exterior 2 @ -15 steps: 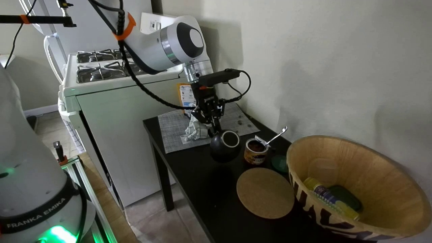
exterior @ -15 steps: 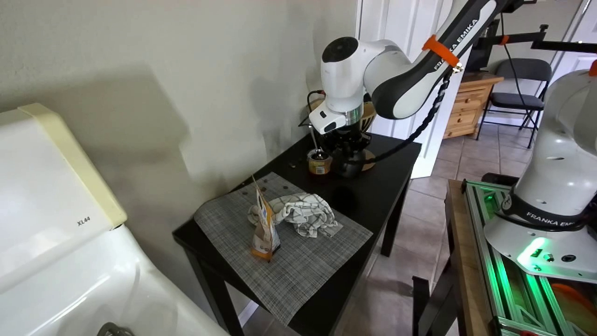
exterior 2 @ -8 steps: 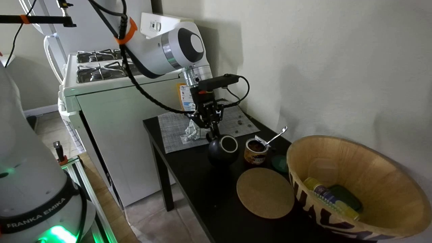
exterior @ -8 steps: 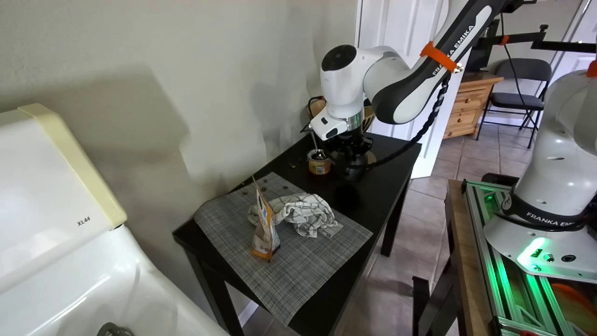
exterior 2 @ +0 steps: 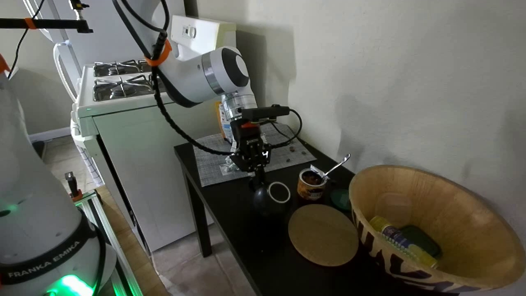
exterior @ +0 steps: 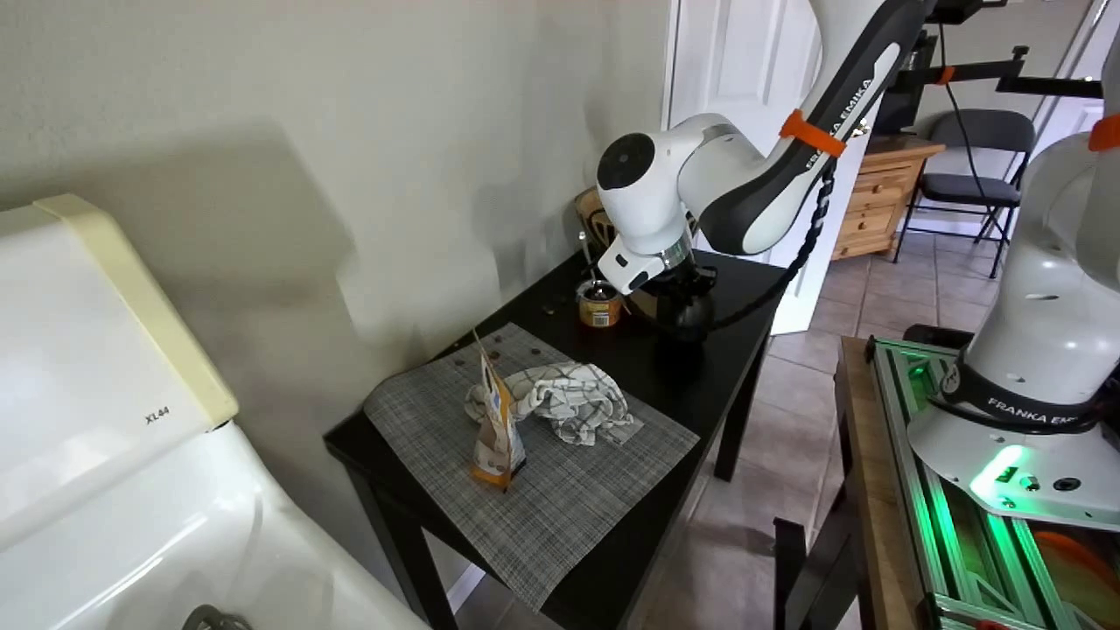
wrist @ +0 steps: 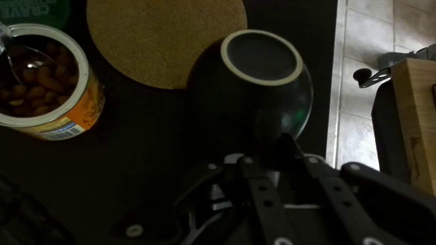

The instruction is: Move the mug to the table

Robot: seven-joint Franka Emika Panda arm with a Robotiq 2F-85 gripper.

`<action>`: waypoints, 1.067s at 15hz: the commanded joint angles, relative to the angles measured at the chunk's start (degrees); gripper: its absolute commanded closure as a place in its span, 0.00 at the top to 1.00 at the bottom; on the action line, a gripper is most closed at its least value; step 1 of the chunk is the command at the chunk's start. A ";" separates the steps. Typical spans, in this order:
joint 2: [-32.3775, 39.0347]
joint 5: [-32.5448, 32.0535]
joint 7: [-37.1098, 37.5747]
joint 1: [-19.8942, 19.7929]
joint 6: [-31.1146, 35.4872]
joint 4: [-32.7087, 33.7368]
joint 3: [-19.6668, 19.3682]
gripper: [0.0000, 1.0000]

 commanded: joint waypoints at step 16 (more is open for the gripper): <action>14.82 -10.22 24.18 3.07 -6.36 14.04 3.35 0.07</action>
